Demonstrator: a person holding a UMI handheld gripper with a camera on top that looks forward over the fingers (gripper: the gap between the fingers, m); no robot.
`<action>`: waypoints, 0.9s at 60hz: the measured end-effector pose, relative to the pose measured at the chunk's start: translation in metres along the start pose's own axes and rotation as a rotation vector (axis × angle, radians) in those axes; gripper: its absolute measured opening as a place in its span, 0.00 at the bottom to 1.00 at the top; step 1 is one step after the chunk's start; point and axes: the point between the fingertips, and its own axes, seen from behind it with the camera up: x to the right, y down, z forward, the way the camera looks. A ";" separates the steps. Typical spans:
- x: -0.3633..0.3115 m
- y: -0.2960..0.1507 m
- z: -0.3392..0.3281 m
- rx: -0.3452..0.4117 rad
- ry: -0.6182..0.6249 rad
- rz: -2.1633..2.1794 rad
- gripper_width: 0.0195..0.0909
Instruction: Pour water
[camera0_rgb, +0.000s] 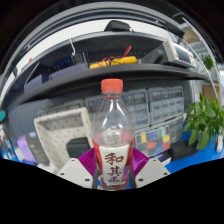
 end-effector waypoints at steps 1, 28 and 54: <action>0.006 0.005 0.002 -0.003 0.005 -0.019 0.33; 0.138 0.148 0.066 -0.099 0.078 -0.158 0.33; 0.140 0.177 0.056 -0.092 0.059 -0.140 0.51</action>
